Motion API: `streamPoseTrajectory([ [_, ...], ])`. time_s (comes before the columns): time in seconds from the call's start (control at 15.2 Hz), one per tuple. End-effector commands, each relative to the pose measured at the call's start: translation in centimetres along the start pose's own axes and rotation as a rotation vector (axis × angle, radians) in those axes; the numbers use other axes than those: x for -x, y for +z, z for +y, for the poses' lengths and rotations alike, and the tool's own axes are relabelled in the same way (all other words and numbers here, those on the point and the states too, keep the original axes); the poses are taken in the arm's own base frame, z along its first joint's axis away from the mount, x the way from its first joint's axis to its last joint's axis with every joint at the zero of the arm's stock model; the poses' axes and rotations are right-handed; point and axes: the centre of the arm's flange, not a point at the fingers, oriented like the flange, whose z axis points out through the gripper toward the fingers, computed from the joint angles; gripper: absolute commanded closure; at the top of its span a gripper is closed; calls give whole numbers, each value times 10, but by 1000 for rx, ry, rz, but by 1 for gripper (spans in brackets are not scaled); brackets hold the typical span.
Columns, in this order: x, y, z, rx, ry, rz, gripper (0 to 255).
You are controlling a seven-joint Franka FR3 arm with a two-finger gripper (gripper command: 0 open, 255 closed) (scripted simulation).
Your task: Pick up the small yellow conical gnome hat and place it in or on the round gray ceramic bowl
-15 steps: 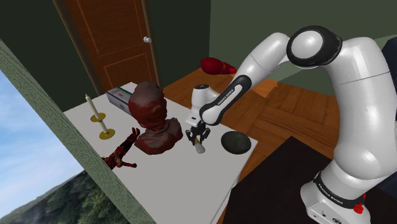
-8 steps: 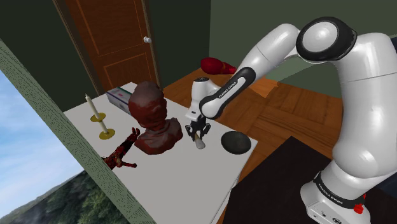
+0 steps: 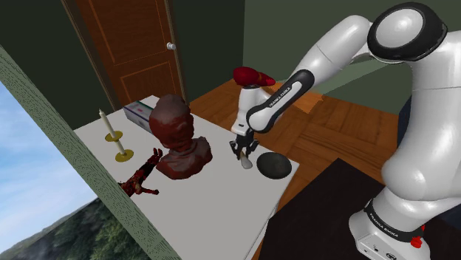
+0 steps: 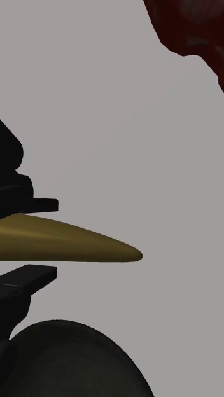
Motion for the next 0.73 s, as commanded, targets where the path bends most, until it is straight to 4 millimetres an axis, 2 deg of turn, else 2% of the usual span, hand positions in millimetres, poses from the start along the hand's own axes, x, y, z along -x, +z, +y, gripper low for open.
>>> streamPoseTrajectory([
  [0.0, -1, -3, -25, 0, -1, 0, 255],
  [0.66, -15, -16, -156, 0, -1, 0, 255],
])
